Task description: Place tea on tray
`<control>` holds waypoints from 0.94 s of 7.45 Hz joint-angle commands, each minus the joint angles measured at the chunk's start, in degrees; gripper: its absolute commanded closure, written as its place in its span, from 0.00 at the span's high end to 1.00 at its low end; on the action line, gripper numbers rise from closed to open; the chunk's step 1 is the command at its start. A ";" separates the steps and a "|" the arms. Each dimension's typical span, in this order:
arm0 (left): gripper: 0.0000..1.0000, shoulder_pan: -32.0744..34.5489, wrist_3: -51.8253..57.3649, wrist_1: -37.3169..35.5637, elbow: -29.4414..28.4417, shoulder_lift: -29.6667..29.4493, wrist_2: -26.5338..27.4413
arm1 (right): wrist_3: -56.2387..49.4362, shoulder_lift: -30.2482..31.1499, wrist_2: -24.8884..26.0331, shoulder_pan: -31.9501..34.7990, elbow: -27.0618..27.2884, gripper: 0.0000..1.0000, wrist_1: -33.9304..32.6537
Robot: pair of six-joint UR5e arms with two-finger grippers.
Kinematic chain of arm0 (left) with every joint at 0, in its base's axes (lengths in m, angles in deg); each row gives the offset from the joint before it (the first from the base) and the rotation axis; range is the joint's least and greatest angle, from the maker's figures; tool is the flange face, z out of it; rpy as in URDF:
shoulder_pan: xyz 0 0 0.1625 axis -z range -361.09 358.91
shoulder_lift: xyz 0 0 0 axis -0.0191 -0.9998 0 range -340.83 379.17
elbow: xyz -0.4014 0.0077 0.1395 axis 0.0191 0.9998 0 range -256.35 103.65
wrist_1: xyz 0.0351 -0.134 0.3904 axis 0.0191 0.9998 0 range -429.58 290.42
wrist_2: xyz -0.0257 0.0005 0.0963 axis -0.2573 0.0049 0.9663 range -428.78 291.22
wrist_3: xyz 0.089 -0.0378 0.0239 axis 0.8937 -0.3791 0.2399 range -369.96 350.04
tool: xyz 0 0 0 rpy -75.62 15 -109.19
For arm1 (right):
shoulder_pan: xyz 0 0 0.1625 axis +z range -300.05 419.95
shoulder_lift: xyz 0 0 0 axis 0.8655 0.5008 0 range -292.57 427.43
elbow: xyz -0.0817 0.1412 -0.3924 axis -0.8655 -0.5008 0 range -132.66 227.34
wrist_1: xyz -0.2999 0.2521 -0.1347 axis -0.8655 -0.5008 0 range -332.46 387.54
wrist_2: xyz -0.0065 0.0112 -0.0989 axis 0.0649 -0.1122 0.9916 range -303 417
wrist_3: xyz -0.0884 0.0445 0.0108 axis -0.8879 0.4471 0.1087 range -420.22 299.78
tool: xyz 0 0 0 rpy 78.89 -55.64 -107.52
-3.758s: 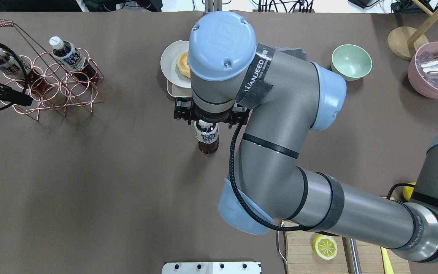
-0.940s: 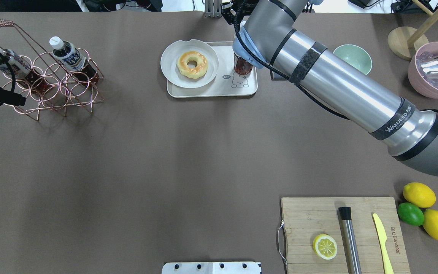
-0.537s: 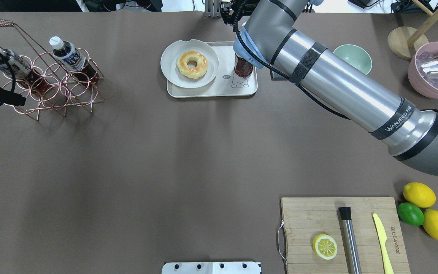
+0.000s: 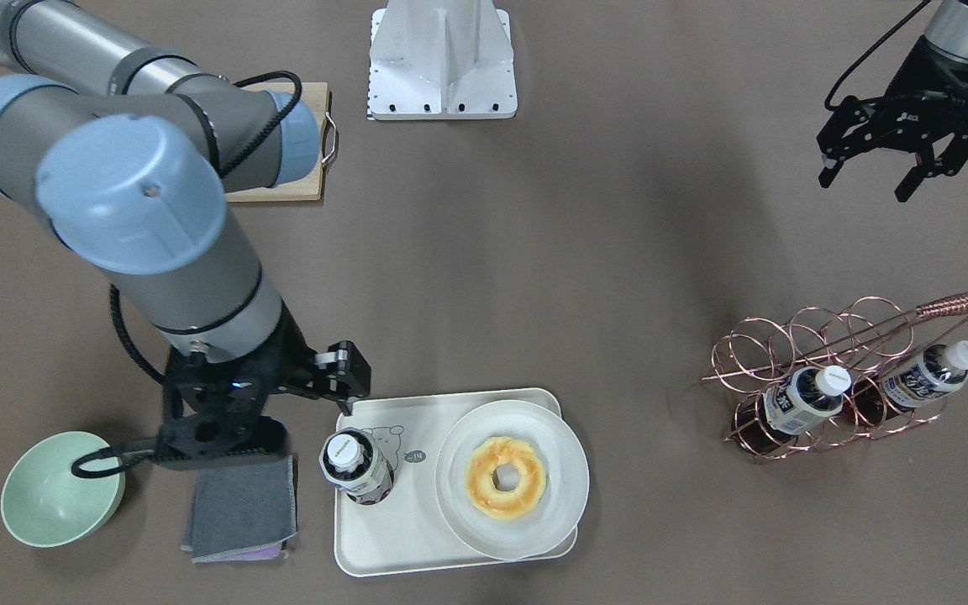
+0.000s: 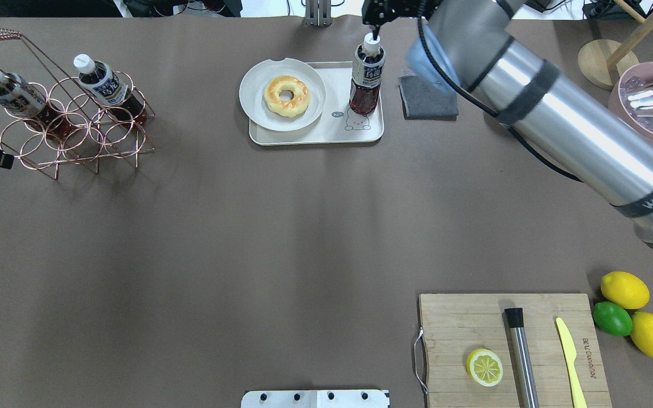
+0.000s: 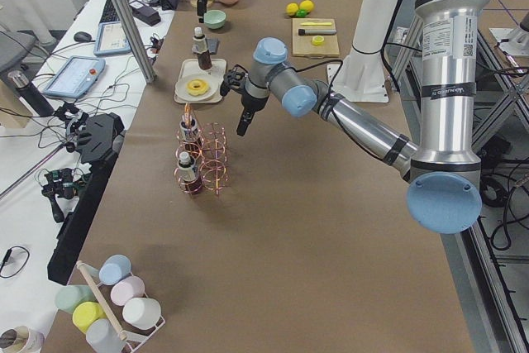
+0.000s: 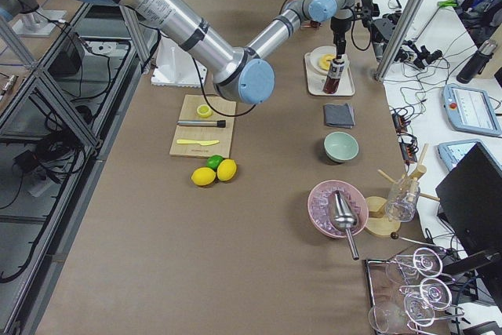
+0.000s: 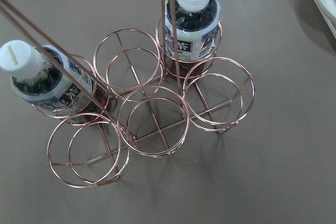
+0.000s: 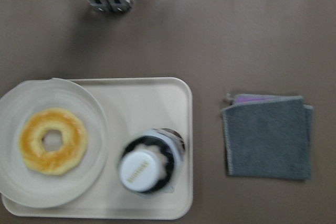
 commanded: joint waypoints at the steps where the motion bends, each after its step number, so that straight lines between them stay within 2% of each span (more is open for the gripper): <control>1: 0.97 6.25 1.73 0.15 4.27 8.52 -7.86 | -7.89 20.58 -4.49 5.99 22.54 1.00 -6.09; 3: 0.97 11.94 12.66 -0.11 3.32 12.57 -10.33 | -16.77 32.54 -5.56 11.45 34.42 1.00 -13.98; 4: 0.97 16.15 19.95 -0.11 -0.86 13.46 -13.83 | -22.99 38.26 -5.56 14.25 36.65 1.00 -15.06; 5: 0.97 19.33 24.63 -0.20 -4.64 13.03 -16.56 | -32.01 44.40 -5.56 16.54 36.58 1.00 -14.98; 7: 0.97 19.36 25.82 -0.20 -11.24 10.59 -15.63 | -53.20 50.07 -5.47 25.31 31.78 1.00 -14.98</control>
